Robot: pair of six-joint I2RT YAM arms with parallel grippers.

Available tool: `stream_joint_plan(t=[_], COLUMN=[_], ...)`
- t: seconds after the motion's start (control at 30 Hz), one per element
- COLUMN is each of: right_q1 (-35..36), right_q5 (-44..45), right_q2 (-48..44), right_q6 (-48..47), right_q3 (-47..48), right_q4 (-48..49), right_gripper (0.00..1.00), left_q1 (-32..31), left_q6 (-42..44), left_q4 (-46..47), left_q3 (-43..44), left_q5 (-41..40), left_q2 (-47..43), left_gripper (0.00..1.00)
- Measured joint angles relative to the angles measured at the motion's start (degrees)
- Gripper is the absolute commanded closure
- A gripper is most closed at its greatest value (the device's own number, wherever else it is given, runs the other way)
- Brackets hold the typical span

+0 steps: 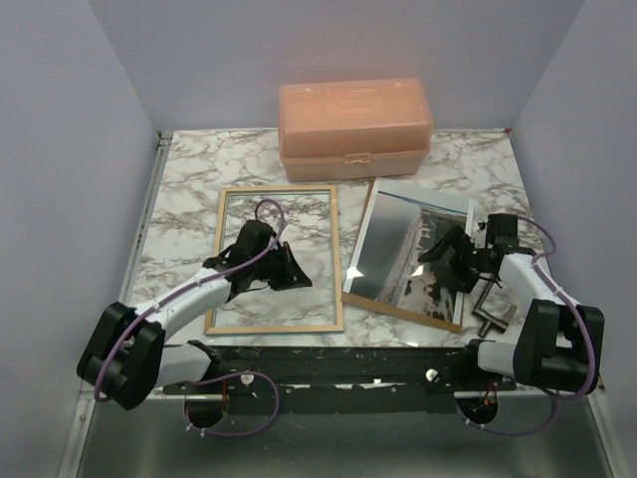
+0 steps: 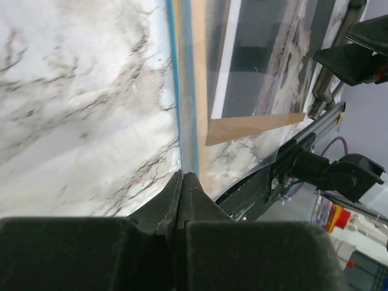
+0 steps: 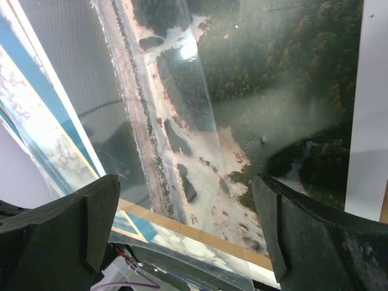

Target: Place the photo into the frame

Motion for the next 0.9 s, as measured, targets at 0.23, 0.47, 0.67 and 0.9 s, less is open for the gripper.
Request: stream_joint_plan(t=[0.23, 0.47, 0.67, 0.9], right_q1=[0.0, 0.5, 4.2, 11.69], right_q5=[-4.55, -10.73, -14.12, -14.51], right_q2=[-0.52, -0.52, -0.52, 0.42], right_q6=[-0.7, -0.9, 0.79, 4.28], right_q3=[-2.21, -5.29, -6.8, -6.75], right_q4=[2.93, 6.86, 10.73, 14.97], right_gripper=[0.0, 0.0, 0.0, 0.0], left_q1=[0.02, 0.42, 1.4, 2.32], left_q6=[-1.22, -0.7, 0.96, 0.81], left_q4=[-6.64, -15.52, -24.28, -29.75], left_q3=[-5.01, -7.39, -7.43, -7.23], left_q5=[-6.54, -11.21, -17.27, -21.88], left_q2=[-12.17, -20.57, -25.16, -24.17], left_gripper=[1.0, 1.0, 0.96, 0.23])
